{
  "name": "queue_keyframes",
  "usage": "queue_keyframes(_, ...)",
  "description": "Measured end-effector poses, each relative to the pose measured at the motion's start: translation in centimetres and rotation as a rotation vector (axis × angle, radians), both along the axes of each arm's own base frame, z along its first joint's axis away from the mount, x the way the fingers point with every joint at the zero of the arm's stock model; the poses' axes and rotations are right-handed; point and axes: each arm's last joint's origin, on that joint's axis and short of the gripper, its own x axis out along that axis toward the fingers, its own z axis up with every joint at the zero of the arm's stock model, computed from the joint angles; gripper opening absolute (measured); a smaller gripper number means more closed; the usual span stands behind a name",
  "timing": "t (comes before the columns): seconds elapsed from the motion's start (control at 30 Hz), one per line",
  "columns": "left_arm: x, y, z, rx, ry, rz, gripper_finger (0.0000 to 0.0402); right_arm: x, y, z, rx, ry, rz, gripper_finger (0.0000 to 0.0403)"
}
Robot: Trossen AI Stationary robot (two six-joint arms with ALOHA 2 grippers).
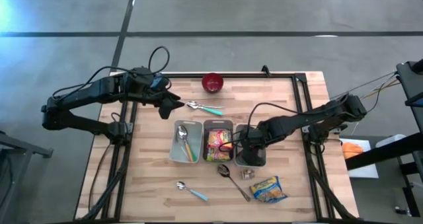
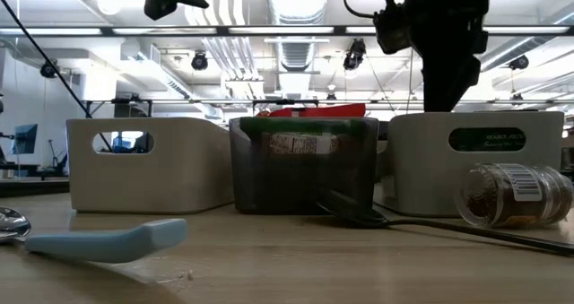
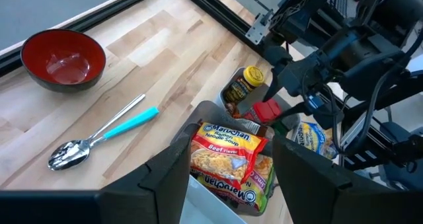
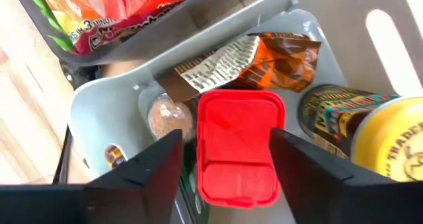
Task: Pick & Place Food Item
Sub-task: Put the blue noodle pack into the black bin
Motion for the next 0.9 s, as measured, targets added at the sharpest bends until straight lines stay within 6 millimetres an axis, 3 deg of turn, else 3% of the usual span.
queue_keyframes(0.3,0.0,0.0,-0.1,-0.002,0.007,-0.001,0.0213,0.1,0.2,2.1,-0.021,0.012,0.022,0.011)
queue_keyframes(0.53,-0.3,-0.1,-0.4,-0.013,0.051,-0.001,0.0213,-0.6,2.1,4.4,0.037,0.014,0.09,0.0051)
queue_keyframes(0.7,-0.4,-0.1,-0.6,-0.022,0.076,-0.007,0.0213,-1.3,3.9,4.5,0.097,0.05,0.061,0.0064)
queue_keyframes(0.9,-0.4,-0.1,-0.6,0.0,0.081,-0.023,0.0213,-2.2,6.7,3.8,0.198,0.094,0.048,0.0155)
